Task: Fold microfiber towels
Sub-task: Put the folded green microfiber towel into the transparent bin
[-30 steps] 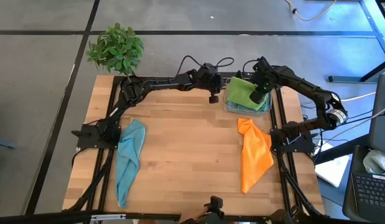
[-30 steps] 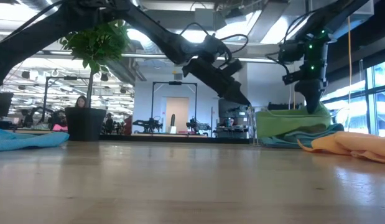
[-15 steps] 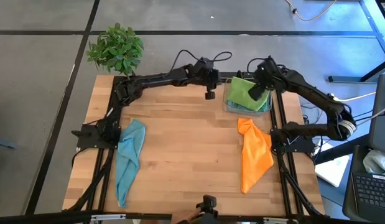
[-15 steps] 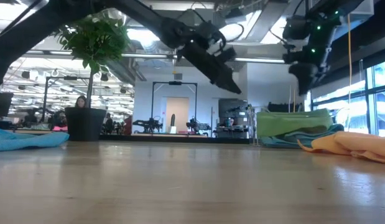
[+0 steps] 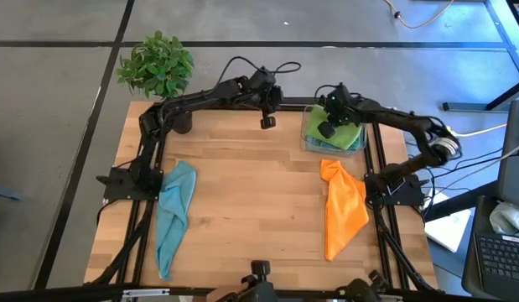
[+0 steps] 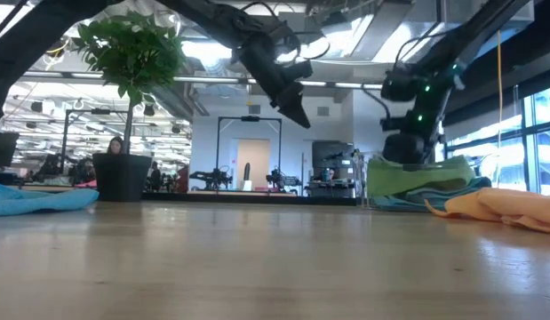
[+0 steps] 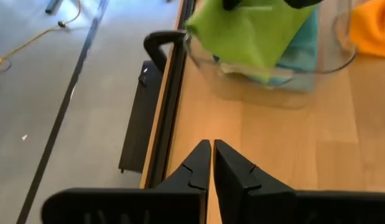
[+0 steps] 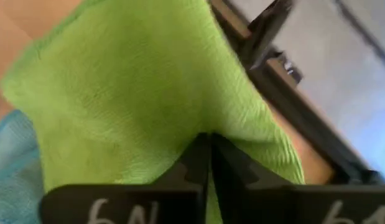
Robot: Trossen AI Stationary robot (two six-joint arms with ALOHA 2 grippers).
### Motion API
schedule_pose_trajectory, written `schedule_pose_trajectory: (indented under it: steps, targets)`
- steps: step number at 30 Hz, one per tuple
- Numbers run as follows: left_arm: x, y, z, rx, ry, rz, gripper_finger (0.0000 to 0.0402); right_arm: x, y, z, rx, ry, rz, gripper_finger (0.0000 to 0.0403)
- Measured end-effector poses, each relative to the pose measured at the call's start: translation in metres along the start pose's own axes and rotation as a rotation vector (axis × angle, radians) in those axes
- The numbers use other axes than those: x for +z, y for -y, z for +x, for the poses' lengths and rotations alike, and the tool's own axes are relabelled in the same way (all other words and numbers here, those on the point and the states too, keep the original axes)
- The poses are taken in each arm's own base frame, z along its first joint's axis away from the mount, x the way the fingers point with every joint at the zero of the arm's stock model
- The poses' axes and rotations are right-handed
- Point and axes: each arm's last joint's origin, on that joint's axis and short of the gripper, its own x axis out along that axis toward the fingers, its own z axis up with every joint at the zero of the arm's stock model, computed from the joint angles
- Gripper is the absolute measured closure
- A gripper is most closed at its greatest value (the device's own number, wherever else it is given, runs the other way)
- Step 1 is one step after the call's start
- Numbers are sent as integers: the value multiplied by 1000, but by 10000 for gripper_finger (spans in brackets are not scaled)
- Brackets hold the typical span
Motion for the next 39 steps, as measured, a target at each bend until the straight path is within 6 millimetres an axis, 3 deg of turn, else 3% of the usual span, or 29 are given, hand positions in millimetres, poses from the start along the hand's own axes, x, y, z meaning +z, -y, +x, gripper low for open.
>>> schedule_pose_trajectory:
  steps: [4, 9, 13, 19, 24, 27, 39]
  targets:
    - [-9, -2, 4, -6, -29, -10, 400, -5, -7, 16, 118, -82, -34, 398]
    - [-14, 0, 7, -13, -44, -12, 396, -15, -14, 19, 203, -185, -114, 389]
    - [-13, -1, 7, -12, -36, -8, 400, -13, -9, 12, 135, -152, -124, 386]
    - [-14, -1, 7, -14, -44, -20, 396, 9, -6, -13, 112, 45, -150, 394]
    - [-17, 1, 6, -30, -78, -30, 396, 11, -13, -19, 257, 64, -124, 392]
    - [-19, 2, 7, -34, -89, -32, 400, 6, -20, -13, 343, 40, -108, 392]
    - [-37, 13, 20, -128, -104, -43, 399, -10, -38, 25, 389, -121, -155, 391]
